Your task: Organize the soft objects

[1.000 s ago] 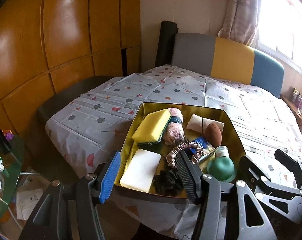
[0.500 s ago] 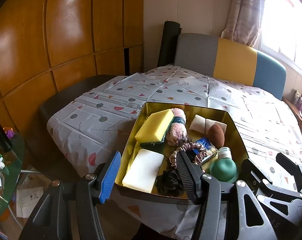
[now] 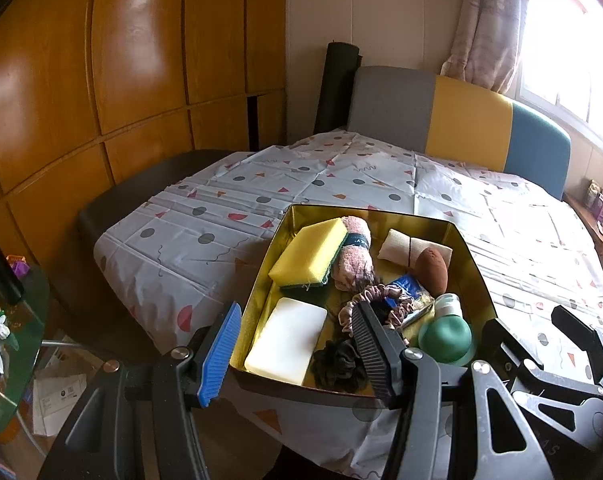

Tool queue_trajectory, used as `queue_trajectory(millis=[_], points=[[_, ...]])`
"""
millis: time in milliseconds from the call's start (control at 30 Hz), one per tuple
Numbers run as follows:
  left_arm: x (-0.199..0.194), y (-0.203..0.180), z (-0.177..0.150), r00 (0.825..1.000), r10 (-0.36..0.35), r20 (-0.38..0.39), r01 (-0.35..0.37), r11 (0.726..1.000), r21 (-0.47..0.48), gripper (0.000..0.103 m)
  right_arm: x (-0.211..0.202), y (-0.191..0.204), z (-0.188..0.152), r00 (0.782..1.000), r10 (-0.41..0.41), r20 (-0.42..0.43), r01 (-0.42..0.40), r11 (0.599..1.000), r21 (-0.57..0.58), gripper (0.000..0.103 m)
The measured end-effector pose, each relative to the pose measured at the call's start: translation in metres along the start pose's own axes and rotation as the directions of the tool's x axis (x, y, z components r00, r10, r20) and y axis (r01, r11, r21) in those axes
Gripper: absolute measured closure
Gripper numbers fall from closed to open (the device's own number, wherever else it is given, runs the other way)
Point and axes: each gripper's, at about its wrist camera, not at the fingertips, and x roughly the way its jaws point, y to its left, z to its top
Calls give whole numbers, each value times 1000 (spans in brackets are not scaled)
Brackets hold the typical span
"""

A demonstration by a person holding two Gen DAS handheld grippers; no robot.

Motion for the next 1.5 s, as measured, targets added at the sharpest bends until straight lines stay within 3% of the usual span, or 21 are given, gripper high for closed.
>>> queue_trajectory(millis=[1233, 1500], points=[[5, 0, -4, 1000, 9, -30, -8, 1000, 22, 45, -1, 1, -2, 1000, 0, -2, 0, 1000, -9, 3], [2, 2, -3, 1000, -6, 6, 6, 1000, 24, 56, 0, 2, -4, 1000, 3, -5, -3, 1000, -10, 2]])
